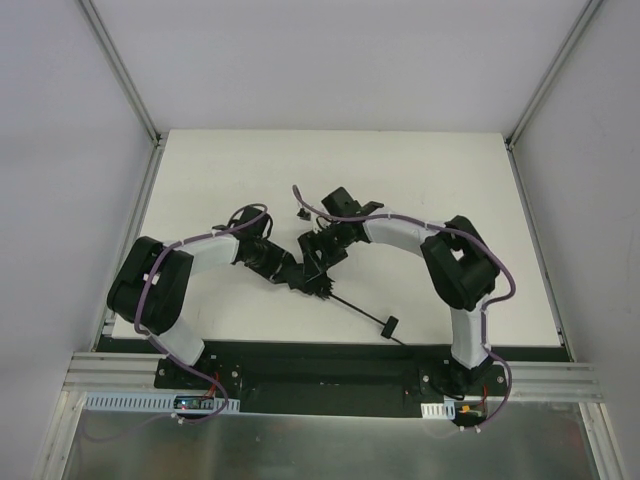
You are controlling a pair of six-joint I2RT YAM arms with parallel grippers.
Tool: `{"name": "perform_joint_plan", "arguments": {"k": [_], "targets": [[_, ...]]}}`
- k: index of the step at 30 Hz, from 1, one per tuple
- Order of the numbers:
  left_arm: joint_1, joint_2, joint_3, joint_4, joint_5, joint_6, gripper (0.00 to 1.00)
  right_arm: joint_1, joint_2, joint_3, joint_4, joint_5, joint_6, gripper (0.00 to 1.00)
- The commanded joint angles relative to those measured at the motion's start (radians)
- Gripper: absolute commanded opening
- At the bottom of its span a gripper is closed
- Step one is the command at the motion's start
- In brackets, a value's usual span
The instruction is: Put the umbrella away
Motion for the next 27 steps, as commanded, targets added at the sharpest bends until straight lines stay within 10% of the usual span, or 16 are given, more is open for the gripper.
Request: {"name": "perform_joint_plan", "arguments": {"k": [1, 11, 18, 24, 27], "targets": [[-0.002, 0.048, -0.011, -0.206, -0.051, -0.047, 0.0, 0.092, -0.127, -0.042, -0.01, 0.294, -0.118, 0.76], [-0.001, 0.1, 0.073, -0.367, -0.051, -0.116, 0.0, 0.307, -0.01, -0.019, 0.002, 0.785, -0.241, 0.74], [0.005, 0.076, 0.078, -0.386, -0.078, -0.107, 0.0, 0.299, -0.008, -0.094, 0.054, 0.812, -0.271, 0.05], [0.015, 0.056, 0.112, -0.348, -0.112, 0.033, 0.54, 0.203, 0.02, -0.096, 0.031, 0.444, -0.249, 0.0], [0.015, 0.022, 0.064, -0.268, -0.097, 0.051, 0.65, 0.135, 0.052, -0.076, 0.027, 0.251, -0.189, 0.0]]}}
